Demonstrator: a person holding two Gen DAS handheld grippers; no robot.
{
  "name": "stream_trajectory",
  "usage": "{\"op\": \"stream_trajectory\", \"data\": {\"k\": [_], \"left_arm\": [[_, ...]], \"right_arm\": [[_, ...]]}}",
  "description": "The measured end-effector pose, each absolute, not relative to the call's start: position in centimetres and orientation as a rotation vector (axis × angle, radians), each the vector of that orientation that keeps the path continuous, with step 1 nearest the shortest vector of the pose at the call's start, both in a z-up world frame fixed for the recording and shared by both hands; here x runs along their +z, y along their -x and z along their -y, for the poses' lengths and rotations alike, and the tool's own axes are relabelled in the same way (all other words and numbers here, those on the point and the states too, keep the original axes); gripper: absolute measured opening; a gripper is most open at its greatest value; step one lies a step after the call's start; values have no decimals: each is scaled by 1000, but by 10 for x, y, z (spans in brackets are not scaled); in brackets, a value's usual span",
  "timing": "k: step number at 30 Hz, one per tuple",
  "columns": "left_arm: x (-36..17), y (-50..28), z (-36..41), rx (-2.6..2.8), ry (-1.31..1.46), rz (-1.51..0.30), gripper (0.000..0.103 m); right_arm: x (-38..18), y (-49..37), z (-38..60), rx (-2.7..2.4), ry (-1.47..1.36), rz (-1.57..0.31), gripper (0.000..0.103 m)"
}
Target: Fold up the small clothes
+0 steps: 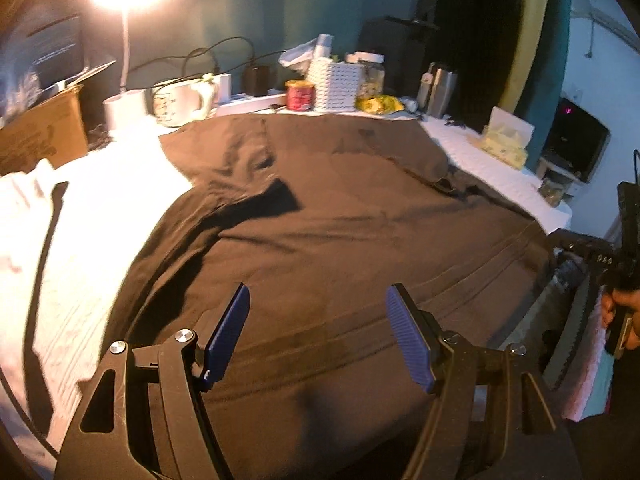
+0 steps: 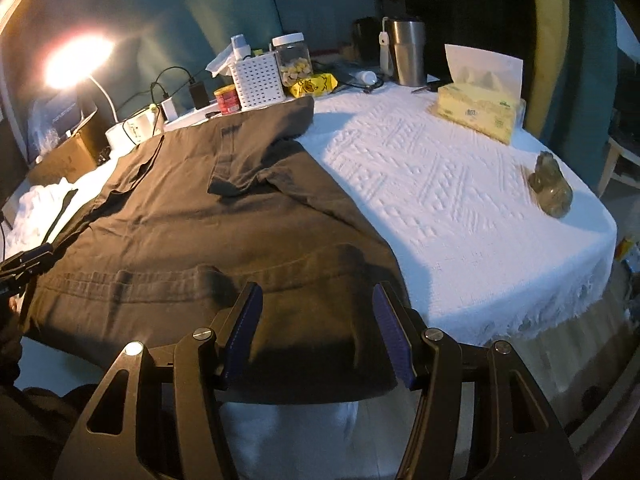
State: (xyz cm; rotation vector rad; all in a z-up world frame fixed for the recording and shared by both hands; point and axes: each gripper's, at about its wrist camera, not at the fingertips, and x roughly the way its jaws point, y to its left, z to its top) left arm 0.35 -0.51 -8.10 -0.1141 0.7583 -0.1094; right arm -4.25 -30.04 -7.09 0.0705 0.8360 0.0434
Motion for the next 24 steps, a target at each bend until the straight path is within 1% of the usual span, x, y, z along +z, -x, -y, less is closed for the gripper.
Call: {"op": "stream_trajectory", "data": {"k": [7, 12, 14, 16, 19, 21, 22, 23, 24], "left_arm": [[-84, 27, -44, 89, 128, -780, 70], [-96, 45, -73, 201, 159, -825, 70], [-100, 53, -80, 224, 183, -824, 70], [-105, 56, -83, 231, 193, -824, 70], [-109, 55, -81, 206, 185, -819, 70], [-112, 51, -74, 185, 162, -833, 68], [-115, 52, -72, 178, 152, -845, 61], [-117, 51, -70, 175, 142, -854, 49], [-115, 53, -67, 188, 115, -840, 43]], "right_arm": [[-81, 24, 304, 64, -37, -830, 61], [-94, 15, 294, 84, 0, -848, 61], [-96, 17, 289, 72, 47, -838, 53], [-96, 18, 291, 69, 46, -832, 34], [-96, 22, 291, 71, 47, -831, 19], [-96, 26, 289, 76, 52, -829, 13], [-96, 29, 288, 73, 54, -824, 11], [-97, 31, 288, 70, 50, -819, 10], [-96, 33, 289, 67, 40, -816, 9]]}}
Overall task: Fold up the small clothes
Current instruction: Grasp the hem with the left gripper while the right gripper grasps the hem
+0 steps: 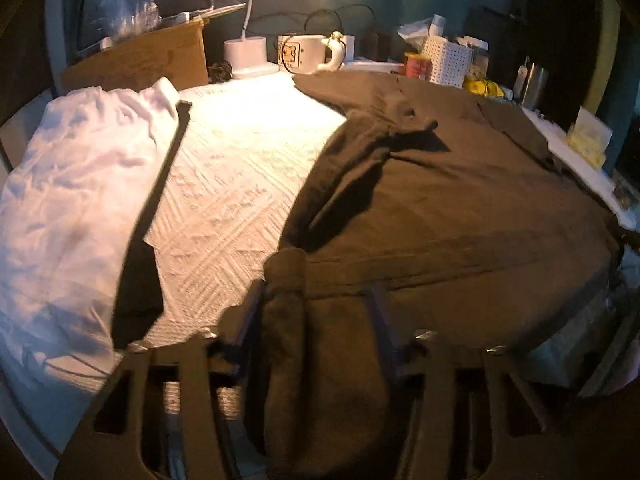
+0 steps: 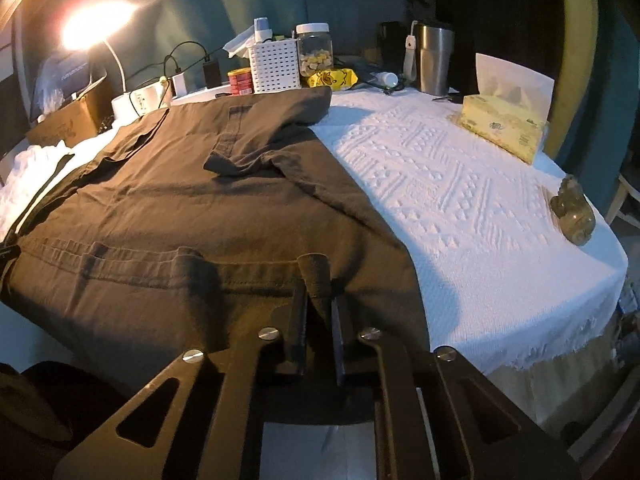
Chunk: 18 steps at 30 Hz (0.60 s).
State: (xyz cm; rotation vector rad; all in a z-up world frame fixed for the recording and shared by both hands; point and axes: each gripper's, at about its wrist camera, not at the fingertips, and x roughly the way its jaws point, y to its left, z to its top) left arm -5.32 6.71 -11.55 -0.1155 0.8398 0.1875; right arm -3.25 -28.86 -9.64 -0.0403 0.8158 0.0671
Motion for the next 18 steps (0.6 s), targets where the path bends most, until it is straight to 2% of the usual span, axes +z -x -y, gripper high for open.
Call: {"op": "stream_trajectory", "data": {"k": [3, 5, 10, 18], "left_arm": [[-112, 58, -63, 195, 86, -830, 18], [-110, 62, -61, 223, 64, -816, 11], [-100, 73, -60, 269, 55, -751, 4], [-94, 80, -44, 235, 11, -729, 4]], "right_arm": [[-95, 36, 289, 63, 28, -815, 8], [-94, 38, 289, 61, 25, -816, 8], [-91, 48, 298, 40, -15, -818, 8], [-85, 58, 303, 27, -36, -805, 7]]}}
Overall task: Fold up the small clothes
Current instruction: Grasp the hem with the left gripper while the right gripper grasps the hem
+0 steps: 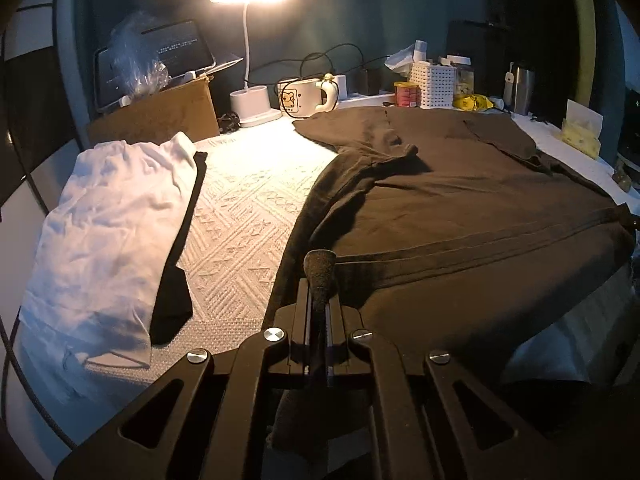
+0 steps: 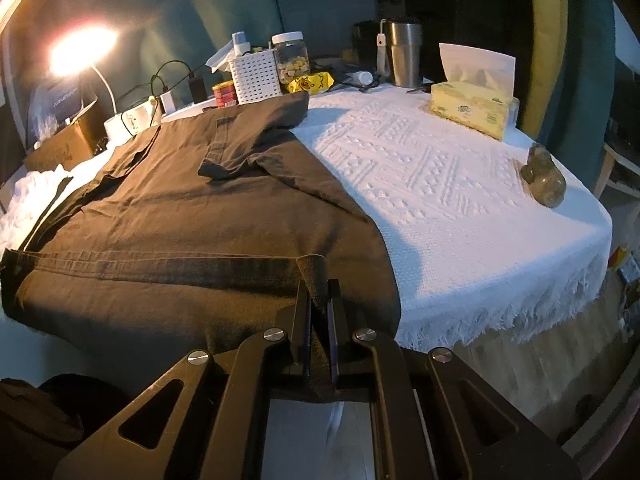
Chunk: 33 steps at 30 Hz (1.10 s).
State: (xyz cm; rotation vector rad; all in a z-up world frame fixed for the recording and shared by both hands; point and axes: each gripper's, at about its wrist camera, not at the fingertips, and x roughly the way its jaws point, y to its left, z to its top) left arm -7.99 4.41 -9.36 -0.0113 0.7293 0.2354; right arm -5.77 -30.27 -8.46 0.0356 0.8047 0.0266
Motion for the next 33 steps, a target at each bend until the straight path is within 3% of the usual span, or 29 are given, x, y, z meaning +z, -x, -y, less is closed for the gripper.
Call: {"op": "stream_trajectory", "data": {"k": [33], "left_arm": [[-40, 62, -71, 259, 83, -622, 3]], "right_arm": [[-4, 39, 293, -6, 1, -637, 7]]}}
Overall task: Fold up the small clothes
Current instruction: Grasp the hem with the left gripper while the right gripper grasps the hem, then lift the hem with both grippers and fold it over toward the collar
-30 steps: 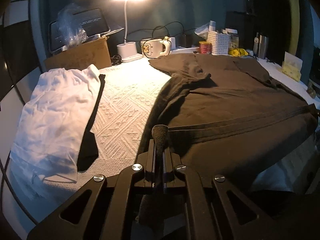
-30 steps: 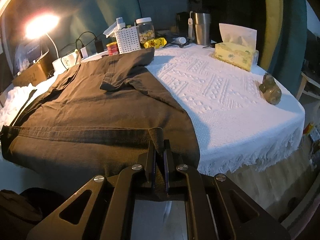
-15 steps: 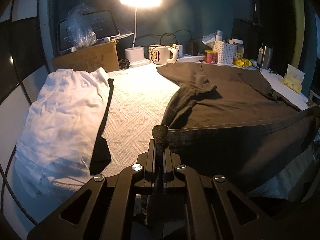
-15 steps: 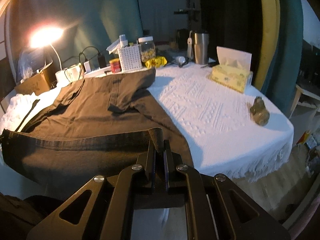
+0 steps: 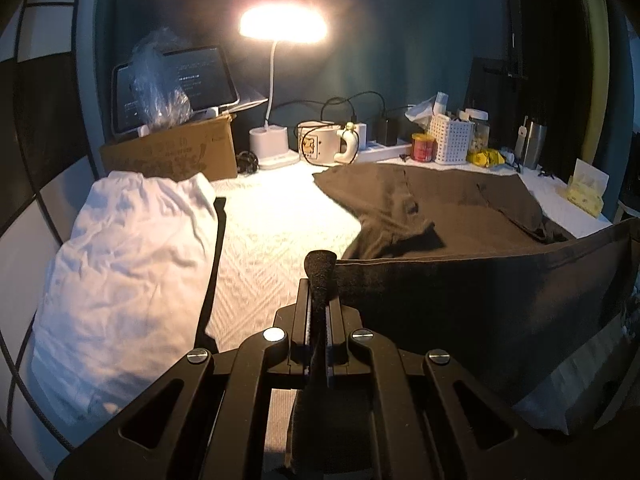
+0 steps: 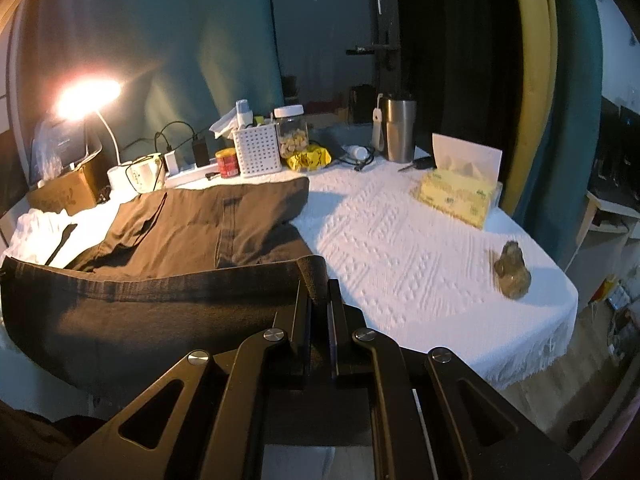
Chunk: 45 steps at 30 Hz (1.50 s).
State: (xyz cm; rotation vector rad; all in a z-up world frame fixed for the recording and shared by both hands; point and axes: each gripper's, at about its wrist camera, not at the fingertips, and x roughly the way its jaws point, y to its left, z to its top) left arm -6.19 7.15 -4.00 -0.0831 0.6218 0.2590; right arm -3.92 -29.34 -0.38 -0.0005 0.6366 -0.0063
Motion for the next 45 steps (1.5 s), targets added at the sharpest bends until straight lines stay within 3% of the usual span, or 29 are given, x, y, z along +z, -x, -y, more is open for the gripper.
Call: {"op": "stream_trajectory", "data": {"k": [45], "left_arm": [[-5, -87, -107, 233, 32, -563, 4]], "right_arm": [[27, -112, 299, 33, 23, -574, 7]]}}
